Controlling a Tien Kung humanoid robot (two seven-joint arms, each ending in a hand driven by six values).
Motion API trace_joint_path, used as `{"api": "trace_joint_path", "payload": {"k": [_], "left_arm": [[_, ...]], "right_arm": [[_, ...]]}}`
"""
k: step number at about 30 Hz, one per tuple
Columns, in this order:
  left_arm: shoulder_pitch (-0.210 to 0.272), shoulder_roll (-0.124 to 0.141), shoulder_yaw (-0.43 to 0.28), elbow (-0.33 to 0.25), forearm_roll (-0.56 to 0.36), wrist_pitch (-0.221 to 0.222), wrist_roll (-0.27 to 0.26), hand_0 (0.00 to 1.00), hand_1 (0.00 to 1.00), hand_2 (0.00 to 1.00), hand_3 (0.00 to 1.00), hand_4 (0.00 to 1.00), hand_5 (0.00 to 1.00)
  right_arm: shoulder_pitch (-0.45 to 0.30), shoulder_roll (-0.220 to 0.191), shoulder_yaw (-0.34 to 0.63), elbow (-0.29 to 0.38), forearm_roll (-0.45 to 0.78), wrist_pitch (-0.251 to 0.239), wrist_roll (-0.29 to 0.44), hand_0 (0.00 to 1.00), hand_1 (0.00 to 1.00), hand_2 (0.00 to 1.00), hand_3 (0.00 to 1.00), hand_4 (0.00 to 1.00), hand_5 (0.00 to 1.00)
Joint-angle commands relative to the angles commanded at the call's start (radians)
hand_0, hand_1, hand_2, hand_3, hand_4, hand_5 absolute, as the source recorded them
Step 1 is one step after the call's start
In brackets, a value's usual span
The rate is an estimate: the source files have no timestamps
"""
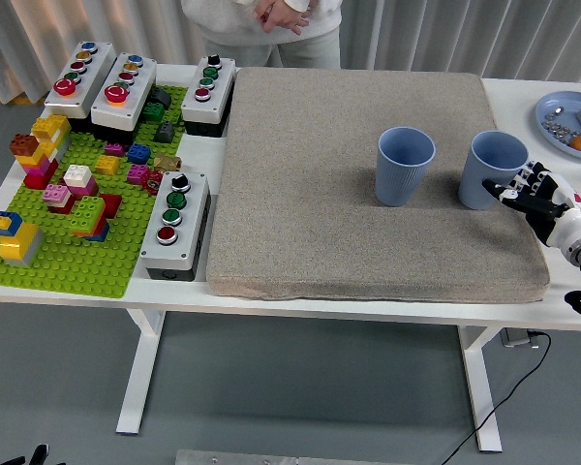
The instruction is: Pick cup pour cup place
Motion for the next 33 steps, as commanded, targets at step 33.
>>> {"api": "trace_joint_path", "payload": {"k": [33], "left_arm": [[-0.003,-0.001,0.006,0.0,-0.005,0.0,-0.002,0.689,0.711,0.74,0.655,0.489,0.998]], "right_arm": [[0.012,0.007,0.0,-0.017,0.002,-0.003,0.005,0.936,0.877,0.921,0.92,0.816,0.312]]}}
